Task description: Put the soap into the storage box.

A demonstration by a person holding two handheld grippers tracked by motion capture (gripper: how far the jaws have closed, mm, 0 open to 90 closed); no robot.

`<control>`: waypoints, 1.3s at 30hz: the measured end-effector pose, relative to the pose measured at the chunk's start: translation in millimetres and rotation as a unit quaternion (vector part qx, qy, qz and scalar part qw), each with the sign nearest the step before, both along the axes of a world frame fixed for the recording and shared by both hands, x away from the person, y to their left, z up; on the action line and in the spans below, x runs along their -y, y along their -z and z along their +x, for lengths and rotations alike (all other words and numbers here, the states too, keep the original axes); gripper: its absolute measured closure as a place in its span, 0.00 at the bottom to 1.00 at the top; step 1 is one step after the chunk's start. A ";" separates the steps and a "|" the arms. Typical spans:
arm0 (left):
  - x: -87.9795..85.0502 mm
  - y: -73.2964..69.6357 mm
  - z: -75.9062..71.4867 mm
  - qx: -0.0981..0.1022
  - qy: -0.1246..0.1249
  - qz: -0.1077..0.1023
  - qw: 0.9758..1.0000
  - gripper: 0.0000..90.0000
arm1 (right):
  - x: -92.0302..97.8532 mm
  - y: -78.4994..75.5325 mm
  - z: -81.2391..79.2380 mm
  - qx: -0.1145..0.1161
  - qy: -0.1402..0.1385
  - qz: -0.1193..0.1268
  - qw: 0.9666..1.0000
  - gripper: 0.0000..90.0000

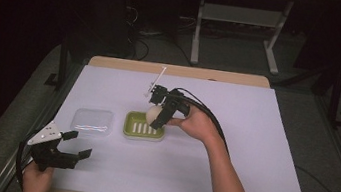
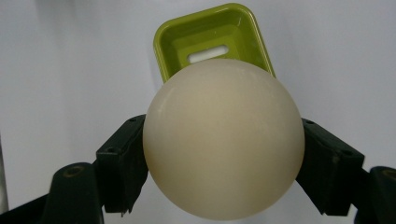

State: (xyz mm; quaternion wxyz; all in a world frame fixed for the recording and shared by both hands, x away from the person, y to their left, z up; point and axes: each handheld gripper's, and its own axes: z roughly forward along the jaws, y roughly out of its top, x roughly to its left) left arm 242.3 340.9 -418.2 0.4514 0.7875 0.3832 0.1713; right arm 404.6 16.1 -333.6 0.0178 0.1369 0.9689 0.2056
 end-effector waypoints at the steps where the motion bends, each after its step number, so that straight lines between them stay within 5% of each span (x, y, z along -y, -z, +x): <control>1: -0.1 -0.1 0.0 0.000 0.000 0.000 1.000 0.14 | -2.7 0.8 0.7 0.000 -0.002 -0.003 1.000 0.27; 14: -0.6 -0.7 -0.7 0.001 -0.001 -0.003 1.000 0.14 | -28.5 18.1 10.5 -0.006 -0.009 -0.017 1.000 0.27; 39: -0.6 -0.3 -0.9 0.001 -0.004 -0.006 1.000 0.14 | -47.5 37.3 18.8 -0.015 -0.007 -0.029 0.999 0.27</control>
